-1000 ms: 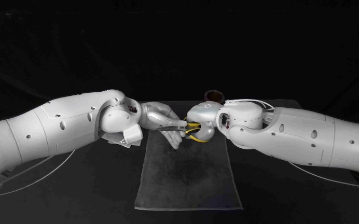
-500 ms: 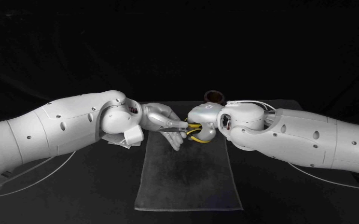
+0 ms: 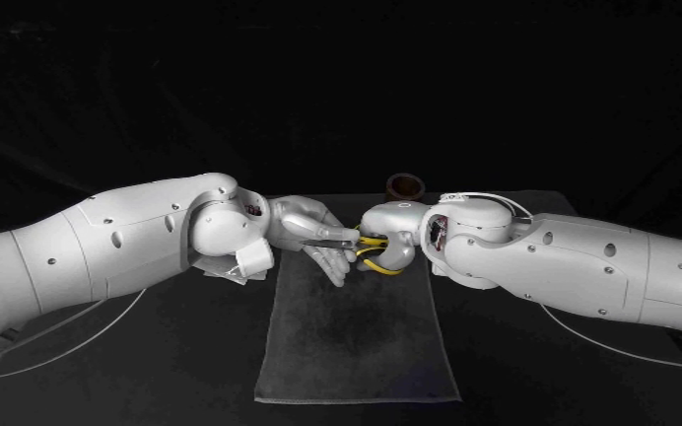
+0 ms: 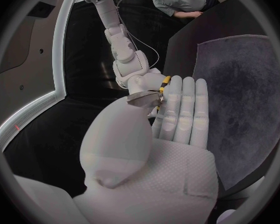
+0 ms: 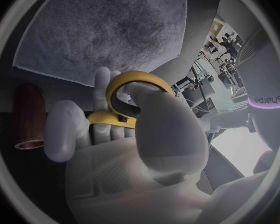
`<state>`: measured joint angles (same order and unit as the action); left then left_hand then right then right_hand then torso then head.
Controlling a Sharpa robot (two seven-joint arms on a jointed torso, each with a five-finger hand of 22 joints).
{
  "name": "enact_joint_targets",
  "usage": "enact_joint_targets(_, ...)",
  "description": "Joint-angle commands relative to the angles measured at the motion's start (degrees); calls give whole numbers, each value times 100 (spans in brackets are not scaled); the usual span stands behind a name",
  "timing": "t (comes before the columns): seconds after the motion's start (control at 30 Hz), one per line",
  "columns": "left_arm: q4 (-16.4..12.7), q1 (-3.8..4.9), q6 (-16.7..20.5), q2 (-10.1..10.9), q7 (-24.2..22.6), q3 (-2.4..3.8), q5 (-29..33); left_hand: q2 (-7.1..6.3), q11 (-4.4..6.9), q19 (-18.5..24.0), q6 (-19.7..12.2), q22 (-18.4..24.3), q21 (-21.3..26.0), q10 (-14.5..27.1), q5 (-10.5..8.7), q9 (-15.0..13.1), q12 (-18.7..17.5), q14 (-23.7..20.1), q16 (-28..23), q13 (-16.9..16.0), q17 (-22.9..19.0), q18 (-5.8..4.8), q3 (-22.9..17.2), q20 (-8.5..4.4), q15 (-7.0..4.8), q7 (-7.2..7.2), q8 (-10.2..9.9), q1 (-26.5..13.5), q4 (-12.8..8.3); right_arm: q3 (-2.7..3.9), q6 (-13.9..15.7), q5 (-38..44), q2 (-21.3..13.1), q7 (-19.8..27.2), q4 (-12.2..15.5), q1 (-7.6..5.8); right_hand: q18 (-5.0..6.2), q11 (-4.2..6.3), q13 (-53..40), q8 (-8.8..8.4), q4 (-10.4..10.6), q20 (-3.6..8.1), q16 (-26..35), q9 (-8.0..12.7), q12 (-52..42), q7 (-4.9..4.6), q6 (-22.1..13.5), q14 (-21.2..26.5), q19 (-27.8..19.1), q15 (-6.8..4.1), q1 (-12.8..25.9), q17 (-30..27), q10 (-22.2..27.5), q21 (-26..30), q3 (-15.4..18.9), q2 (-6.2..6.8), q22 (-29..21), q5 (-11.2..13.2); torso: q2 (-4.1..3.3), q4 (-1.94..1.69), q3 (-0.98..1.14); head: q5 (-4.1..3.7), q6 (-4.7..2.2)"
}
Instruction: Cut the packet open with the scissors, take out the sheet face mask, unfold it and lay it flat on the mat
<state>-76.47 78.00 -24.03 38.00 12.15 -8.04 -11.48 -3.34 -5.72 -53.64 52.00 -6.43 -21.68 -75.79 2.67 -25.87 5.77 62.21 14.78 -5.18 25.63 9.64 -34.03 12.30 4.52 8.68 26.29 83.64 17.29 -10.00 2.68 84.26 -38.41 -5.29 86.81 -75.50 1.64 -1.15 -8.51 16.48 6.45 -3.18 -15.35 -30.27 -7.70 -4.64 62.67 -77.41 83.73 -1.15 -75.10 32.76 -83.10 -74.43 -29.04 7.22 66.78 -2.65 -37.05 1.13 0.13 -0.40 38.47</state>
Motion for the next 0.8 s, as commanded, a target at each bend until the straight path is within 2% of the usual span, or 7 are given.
enact_joint_targets(0.03, -181, 51, -470, -116, -765, 74, 678, 17, 30, 39, -28, -10, -39, 57, 18, -8, 1, -45, -17, -6, 11, 69, -297, -6, -33, -10, 18, 37, -252, -21, -119, -212, 107, 11, 62, 63, 269, -51, 11, -23, -409, -19, 39, -6, 36, -132, -384, -14, 162, -44, -173, 11, -33, 29, -464, -326, -20, -14, -2, -7, -2, -7, -1)
enact_joint_targets(0.23, -252, 47, -591, -140, -838, 74, 799, 30, 29, 42, -25, -10, -40, 55, 16, -15, 1, -45, -17, -8, 14, 69, -301, -4, -31, -12, 22, 29, -249, -20, -184, -85, 163, -180, 93, 127, 241, -48, 26, -13, -447, -28, 46, -39, 60, -133, -390, -39, 197, -47, -178, 25, -74, -88, -508, -355, 154, -14, 0, -17, -4, -10, -13)
enact_joint_targets(0.5, -313, 40, -640, -142, -980, 87, 965, 33, 31, 43, -19, -11, -42, 50, 16, -24, 4, -44, -17, -10, 17, 69, -301, -3, -32, -14, 29, 23, -250, -21, -429, 58, 184, -244, 206, 163, 242, -45, 32, -7, -468, -30, 49, -55, 69, -132, -389, -49, 199, -50, -177, 32, -95, -91, -528, -361, 158, -14, 3, 8, -20, -5, -6)
enact_joint_targets(0.8, -347, 39, -580, -123, -1158, 132, 993, 35, 33, 44, -18, -12, -44, 50, 16, -31, 4, -45, -18, -11, 19, 71, -303, -3, -32, -15, 33, 26, -258, -30, -626, 289, 198, -240, 317, 200, 243, -42, 36, 0, -493, -32, 56, -71, 75, -130, -384, -55, 200, -52, -173, 38, -121, -94, -548, -359, 163, -14, 5, -5, -7, -20, 2)
